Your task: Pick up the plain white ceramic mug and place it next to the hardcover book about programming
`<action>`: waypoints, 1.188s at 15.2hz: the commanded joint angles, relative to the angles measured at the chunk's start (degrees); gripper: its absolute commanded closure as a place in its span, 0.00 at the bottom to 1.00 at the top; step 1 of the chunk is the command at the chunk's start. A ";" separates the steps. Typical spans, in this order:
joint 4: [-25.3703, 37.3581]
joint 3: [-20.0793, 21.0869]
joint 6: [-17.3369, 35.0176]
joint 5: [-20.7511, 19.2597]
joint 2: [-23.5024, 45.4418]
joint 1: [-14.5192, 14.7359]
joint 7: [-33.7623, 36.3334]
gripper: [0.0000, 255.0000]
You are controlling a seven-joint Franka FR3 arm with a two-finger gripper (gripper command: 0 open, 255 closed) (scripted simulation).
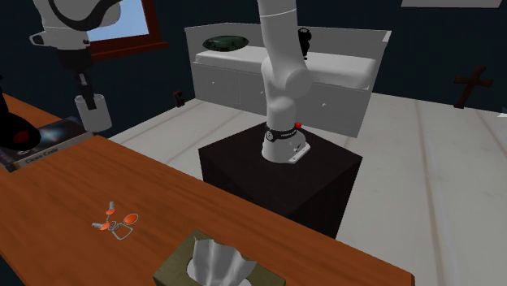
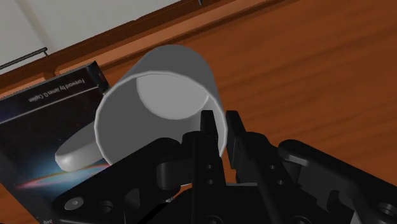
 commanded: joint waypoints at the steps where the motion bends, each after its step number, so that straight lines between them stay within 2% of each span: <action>1: -1.12 0.03 1.58 0.10 0.43 0.01 -0.07 1.00; 9: -4.55 0.17 7.30 0.66 2.76 -0.07 -0.55 1.00; 16: -4.55 0.18 7.30 0.66 2.76 -0.07 -0.55 1.00; 17: -4.55 0.18 7.30 0.66 2.76 -0.07 -0.55 0.00; 18: -4.55 0.18 7.30 0.66 2.76 -0.07 -0.55 0.00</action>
